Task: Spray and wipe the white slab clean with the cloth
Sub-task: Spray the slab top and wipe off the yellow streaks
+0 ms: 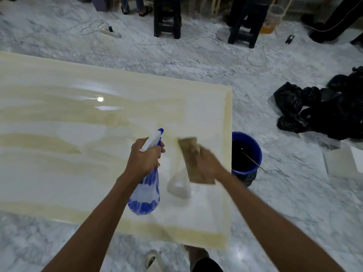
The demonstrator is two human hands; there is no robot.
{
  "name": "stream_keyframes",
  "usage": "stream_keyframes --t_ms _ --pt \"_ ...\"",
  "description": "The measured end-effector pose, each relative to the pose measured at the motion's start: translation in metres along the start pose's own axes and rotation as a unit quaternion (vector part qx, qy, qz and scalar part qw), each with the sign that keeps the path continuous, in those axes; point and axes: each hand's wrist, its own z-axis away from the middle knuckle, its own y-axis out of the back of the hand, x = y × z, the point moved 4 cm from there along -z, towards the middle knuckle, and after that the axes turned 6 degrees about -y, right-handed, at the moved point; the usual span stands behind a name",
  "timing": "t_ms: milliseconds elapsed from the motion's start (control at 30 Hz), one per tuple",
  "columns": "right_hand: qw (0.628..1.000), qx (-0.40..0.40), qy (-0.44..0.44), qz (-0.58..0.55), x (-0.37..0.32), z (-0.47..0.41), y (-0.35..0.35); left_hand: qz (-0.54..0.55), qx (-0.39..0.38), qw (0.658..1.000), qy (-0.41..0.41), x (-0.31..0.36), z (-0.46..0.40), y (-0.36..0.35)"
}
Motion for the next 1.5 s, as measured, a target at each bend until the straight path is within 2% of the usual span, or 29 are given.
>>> stream_keyframes --t_ms 67,167,267,400,467,533,667,767,833,933,1067,1100,1167,1233,1267,1400,1500 --pt "0.999 0.030 -0.014 -0.007 -0.029 -0.066 0.049 0.002 0.023 1.000 -0.014 0.011 -0.023 0.002" --pt "0.995 0.073 0.042 0.058 -0.068 -0.167 0.093 0.000 0.056 0.998 -0.033 0.024 -0.056 0.006" --pt "0.984 0.059 0.077 0.151 -0.076 -0.262 0.082 -0.007 0.077 0.996 -0.046 0.025 -0.080 0.014" --pt "0.951 -0.010 -0.011 0.309 -0.046 -0.319 0.022 0.005 0.071 0.996 -0.049 0.016 -0.094 0.027" --pt "0.936 -0.006 -0.032 0.352 -0.031 -0.304 -0.007 -0.002 0.050 0.998 -0.050 0.009 -0.097 0.035" --pt "0.931 0.038 -0.015 0.362 -0.022 -0.273 -0.029 -0.004 0.031 0.999 -0.041 0.001 -0.097 0.045" --pt "0.957 0.049 0.000 0.287 -0.012 -0.183 -0.076 -0.018 -0.024 0.999 -0.040 -0.010 -0.077 0.070" --pt "0.946 0.085 0.015 0.311 -0.003 -0.099 -0.128 -0.036 -0.078 0.996 -0.035 -0.024 -0.051 0.094" --pt "0.945 0.080 -0.006 0.317 0.008 -0.045 -0.163 -0.038 -0.108 0.993 -0.029 -0.038 -0.035 0.110" --pt "0.950 0.021 -0.030 0.309 0.012 0.032 -0.211 -0.028 -0.135 0.990 -0.014 -0.057 -0.016 0.132" --pt "0.946 -0.131 -0.058 0.289 -0.007 0.107 -0.247 -0.026 -0.166 0.986 0.002 -0.065 0.003 0.148" --pt "0.956 -0.162 -0.079 0.231 -0.023 0.115 -0.235 -0.024 -0.168 0.985 0.003 -0.064 0.001 0.149" --pt "0.978 -0.165 -0.073 0.106 -0.062 0.109 -0.197 -0.018 -0.172 0.985 -0.002 -0.056 -0.009 0.151" --pt "0.997 -0.058 -0.046 0.032 -0.093 0.078 -0.145 -0.013 -0.170 0.985 -0.015 -0.042 -0.026 0.149" --pt "0.999 0.003 -0.029 0.031 -0.100 0.054 -0.123 -0.012 -0.165 0.986 -0.022 -0.033 -0.036 0.148" --pt "0.993 0.055 -0.074 0.067 -0.120 -0.078 -0.044 -0.004 -0.133 0.990 -0.037 -0.014 -0.086 0.149" --pt "0.988 0.100 -0.008 0.121 -0.151 -0.177 -0.001 -0.020 -0.099 0.993 -0.057 -0.008 -0.127 0.152"
